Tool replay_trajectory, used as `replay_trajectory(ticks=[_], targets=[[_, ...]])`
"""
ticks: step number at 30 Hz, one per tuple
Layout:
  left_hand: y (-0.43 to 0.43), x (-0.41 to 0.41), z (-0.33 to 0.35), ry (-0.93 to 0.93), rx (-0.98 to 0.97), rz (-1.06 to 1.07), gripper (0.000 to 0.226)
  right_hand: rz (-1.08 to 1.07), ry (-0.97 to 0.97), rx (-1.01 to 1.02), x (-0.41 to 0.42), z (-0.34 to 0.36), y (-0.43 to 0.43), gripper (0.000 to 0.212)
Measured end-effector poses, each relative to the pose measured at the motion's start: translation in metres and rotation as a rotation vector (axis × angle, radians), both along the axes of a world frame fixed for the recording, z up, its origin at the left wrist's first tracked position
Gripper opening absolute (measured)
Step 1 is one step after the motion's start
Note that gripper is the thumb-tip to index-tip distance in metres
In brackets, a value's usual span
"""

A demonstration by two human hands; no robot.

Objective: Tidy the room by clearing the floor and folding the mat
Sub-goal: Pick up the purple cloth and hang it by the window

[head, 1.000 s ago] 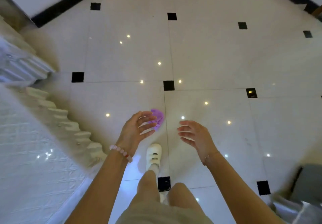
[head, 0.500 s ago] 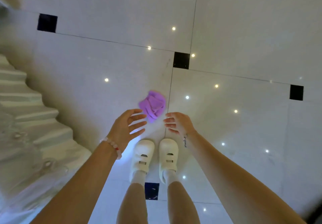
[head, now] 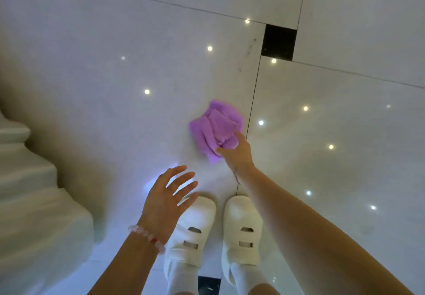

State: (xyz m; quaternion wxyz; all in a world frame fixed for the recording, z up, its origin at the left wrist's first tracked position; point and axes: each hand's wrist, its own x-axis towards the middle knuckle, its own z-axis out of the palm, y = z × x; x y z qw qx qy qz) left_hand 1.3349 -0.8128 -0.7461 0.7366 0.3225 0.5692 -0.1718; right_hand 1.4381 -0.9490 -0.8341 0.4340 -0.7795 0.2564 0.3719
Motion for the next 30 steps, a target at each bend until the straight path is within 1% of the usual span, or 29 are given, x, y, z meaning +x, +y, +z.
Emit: replay_trajectory(ticks=[2,3,4,6,7,9,11,14,17,18,20,22,25,27,30], targets=[[0.006,-0.005,-0.006,0.002,0.009,0.028,0.029,0.032,0.045,-0.035,-0.005,-0.019,0.006,0.081],[0.01,-0.008,-0.008,-0.004,0.01,0.041,0.03,0.043,0.053,-0.06,-0.007,-0.029,0.007,0.078],[0.013,-0.01,-0.008,-0.013,0.01,0.053,0.03,0.038,0.046,-0.099,-0.006,-0.032,0.008,0.066],[0.019,-0.012,-0.004,-0.017,0.021,0.068,0.029,-0.054,0.019,-0.189,0.001,-0.023,0.01,0.034],[0.022,-0.013,-0.001,-0.011,0.029,0.075,0.029,-0.085,0.004,-0.214,0.006,-0.02,0.011,0.025],[0.027,-0.013,0.014,0.003,0.034,0.101,0.029,-0.086,-0.016,-0.174,0.015,-0.001,0.014,0.02],[0.031,-0.011,0.041,-0.002,0.026,0.132,0.029,-0.107,-0.035,-0.058,0.029,0.034,0.023,0.018],[0.035,-0.009,0.101,-0.035,0.008,0.145,0.029,-0.17,-0.062,0.13,0.057,0.109,0.037,0.016],[0.039,0.004,0.176,-0.076,-0.006,0.139,0.032,-0.162,-0.08,0.295,0.086,0.211,0.056,0.014],[0.042,0.01,0.203,-0.097,0.001,0.135,0.032,-0.16,-0.099,0.336,0.094,0.246,0.063,0.017],[0.047,0.019,0.257,-0.153,0.035,0.122,0.032,-0.16,-0.134,0.417,0.106,0.317,0.079,0.013],[0.052,0.029,0.308,-0.211,0.058,0.121,0.03,-0.149,-0.176,0.49,0.115,0.384,0.093,0.015],[0.061,0.042,0.379,-0.262,0.063,0.181,0.031,-0.074,-0.276,0.556,0.121,0.478,0.108,0.017],[0.069,0.05,0.424,-0.292,0.073,0.219,0.031,-0.006,-0.338,0.59,0.12,0.535,0.115,0.014],[0.079,0.055,0.488,-0.368,0.112,0.251,0.029,0.071,-0.398,0.643,0.116,0.611,0.119,0.02]])
